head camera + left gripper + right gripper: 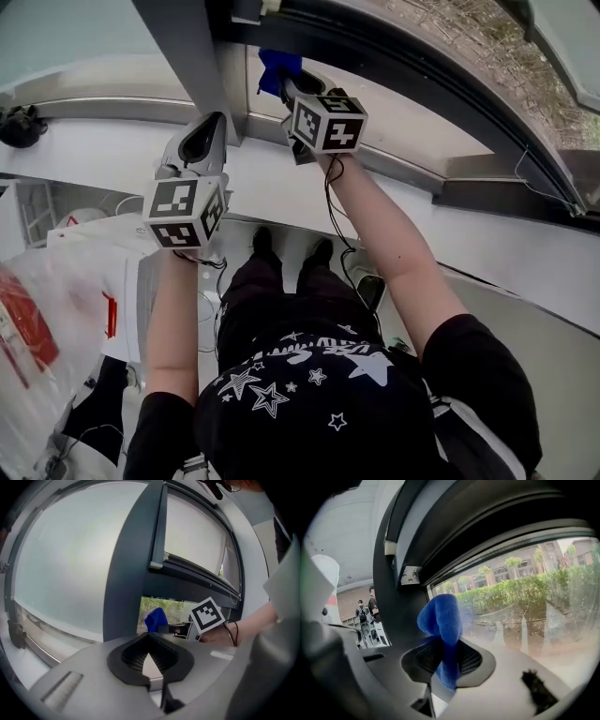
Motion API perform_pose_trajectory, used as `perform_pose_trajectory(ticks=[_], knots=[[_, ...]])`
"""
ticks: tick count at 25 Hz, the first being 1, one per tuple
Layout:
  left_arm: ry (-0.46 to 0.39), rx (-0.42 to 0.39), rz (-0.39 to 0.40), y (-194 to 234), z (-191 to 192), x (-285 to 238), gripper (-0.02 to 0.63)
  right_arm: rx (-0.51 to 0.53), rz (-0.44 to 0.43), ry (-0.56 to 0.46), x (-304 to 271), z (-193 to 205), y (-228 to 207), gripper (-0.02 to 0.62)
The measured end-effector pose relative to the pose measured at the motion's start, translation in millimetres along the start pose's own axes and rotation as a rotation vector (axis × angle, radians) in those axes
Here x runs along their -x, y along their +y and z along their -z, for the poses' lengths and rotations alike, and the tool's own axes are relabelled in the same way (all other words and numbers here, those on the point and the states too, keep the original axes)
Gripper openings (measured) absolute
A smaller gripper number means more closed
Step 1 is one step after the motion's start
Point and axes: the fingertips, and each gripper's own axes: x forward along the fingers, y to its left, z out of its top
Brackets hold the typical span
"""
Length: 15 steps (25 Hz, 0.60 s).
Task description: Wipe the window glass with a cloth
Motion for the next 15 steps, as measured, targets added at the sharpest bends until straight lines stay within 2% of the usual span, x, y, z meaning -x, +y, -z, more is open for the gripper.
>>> perform_pose_trajectory(ticks=[9, 15], knots=[[0.070, -0.080, 0.130, -95.5, 9.4, -38.7, 0.008, -0.135, 0.109, -0.023, 83.5, 23.4, -89.6, 0.075], [0.098, -0.136, 0.237, -176.6, 11.0, -72.7, 0.008, -0.161, 0.205, -0.046, 157.4, 30.6, -169.8, 0.075]])
